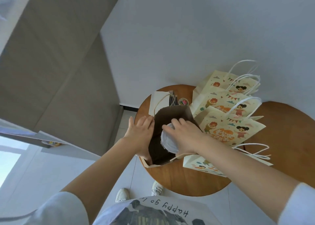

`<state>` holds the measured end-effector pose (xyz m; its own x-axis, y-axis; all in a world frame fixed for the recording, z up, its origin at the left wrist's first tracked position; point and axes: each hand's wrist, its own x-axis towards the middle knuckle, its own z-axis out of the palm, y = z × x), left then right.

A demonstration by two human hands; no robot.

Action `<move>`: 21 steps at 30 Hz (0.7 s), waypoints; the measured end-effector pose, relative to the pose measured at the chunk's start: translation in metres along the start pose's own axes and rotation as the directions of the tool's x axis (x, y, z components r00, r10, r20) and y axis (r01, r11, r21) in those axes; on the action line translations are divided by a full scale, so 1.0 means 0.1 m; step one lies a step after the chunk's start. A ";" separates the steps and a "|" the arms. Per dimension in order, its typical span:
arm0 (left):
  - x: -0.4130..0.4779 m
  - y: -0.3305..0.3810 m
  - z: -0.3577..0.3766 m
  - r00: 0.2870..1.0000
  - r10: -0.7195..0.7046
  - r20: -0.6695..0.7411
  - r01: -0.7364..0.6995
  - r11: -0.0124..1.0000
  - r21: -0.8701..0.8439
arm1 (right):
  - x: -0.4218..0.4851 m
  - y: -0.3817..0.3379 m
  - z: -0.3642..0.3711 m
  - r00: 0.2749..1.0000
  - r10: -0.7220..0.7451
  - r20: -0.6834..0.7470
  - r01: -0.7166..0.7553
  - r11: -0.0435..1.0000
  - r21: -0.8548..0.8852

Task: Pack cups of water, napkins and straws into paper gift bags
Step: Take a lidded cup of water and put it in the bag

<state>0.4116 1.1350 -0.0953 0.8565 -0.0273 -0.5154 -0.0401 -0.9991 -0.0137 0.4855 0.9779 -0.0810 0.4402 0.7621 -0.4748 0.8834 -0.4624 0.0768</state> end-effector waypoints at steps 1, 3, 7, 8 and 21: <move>0.01 0.01 0.00 1.000 0.007 -0.008 -0.007 1.000 0.016 | 0.09 0.00 0.02 0.999 -0.004 0.041 0.004 1.000 0.006; 0.02 0.02 0.01 1.000 0.013 -0.018 -0.012 0.999 0.039 | 0.26 0.01 0.08 0.989 0.012 0.147 -0.021 0.998 0.058; 0.03 0.02 -0.02 1.000 0.010 -0.017 -0.009 0.999 0.045 | 0.62 0.05 0.31 0.937 0.053 0.345 -0.084 0.994 0.076; 0.04 0.01 -0.03 1.000 0.006 -0.016 -0.006 0.999 0.040 | 0.69 0.05 0.36 0.923 0.057 0.382 -0.089 0.994 0.065; 0.12 0.00 0.00 0.992 -0.128 0.021 0.129 0.989 -0.072 | 0.92 0.04 0.90 0.908 0.132 0.397 -0.212 0.964 0.163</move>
<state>0.4218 1.1344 -0.1014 0.8438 0.1012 -0.5271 0.1081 -0.9940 -0.0179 0.5150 1.0058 -0.2032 0.4530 0.4513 -0.7688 0.7320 -0.6806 0.0318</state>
